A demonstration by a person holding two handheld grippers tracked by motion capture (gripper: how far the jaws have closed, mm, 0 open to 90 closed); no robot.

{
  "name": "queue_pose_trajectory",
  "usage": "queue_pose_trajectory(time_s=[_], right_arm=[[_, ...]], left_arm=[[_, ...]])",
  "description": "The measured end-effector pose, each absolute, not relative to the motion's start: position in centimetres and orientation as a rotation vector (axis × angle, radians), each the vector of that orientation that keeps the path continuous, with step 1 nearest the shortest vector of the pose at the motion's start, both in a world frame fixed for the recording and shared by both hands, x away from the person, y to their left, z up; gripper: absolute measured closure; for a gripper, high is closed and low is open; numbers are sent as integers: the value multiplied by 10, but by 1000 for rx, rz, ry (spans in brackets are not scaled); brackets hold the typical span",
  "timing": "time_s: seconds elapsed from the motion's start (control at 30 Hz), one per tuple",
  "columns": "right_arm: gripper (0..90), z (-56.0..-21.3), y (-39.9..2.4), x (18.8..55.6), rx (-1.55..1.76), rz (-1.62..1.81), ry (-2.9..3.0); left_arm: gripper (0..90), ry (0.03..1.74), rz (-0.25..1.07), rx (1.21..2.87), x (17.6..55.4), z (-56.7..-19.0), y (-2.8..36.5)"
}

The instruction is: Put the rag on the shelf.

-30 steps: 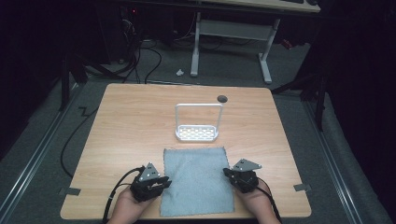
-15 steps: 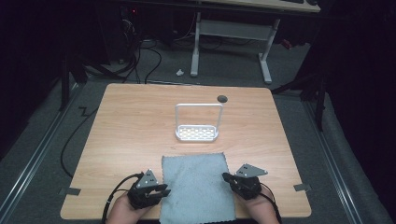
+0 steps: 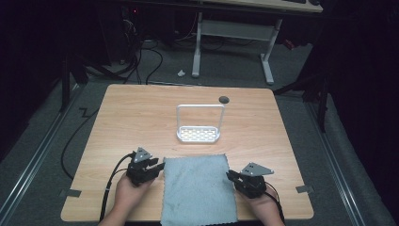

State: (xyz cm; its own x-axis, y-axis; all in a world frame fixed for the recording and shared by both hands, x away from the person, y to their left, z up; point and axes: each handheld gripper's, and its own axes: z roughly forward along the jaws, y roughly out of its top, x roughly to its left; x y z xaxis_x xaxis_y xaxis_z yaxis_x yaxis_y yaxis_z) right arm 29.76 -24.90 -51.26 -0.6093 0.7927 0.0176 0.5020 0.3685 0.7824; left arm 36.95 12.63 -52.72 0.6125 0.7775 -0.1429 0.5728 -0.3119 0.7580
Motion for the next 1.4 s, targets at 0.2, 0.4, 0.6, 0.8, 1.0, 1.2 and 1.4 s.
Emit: queue_pose_trajectory(time_s=[0.2,0.4,0.6,0.8,1.0,1.2,1.4], right_arm=[[795,-513,-250,299,1130,1109,2275],[754,-515,-249,300,1135,1102,2255],[689,-518,-247,306,1188,1106,2210],[635,-517,-242,328,1278,1083,2159],[637,-523,-241,362,1343,996,2171],[609,-528,-233,376,1344,990,2209],[707,-529,-231,377,1357,976,2190]], left_arm=[[621,1108,300,1998,380,-529,118],[730,1081,304,2006,376,-534,113],[837,1053,321,2021,373,-535,111],[883,1051,316,2026,374,-535,111],[884,1054,311,2022,374,-535,111],[884,1055,302,2020,374,-535,111],[885,1056,298,2018,375,-535,112]])
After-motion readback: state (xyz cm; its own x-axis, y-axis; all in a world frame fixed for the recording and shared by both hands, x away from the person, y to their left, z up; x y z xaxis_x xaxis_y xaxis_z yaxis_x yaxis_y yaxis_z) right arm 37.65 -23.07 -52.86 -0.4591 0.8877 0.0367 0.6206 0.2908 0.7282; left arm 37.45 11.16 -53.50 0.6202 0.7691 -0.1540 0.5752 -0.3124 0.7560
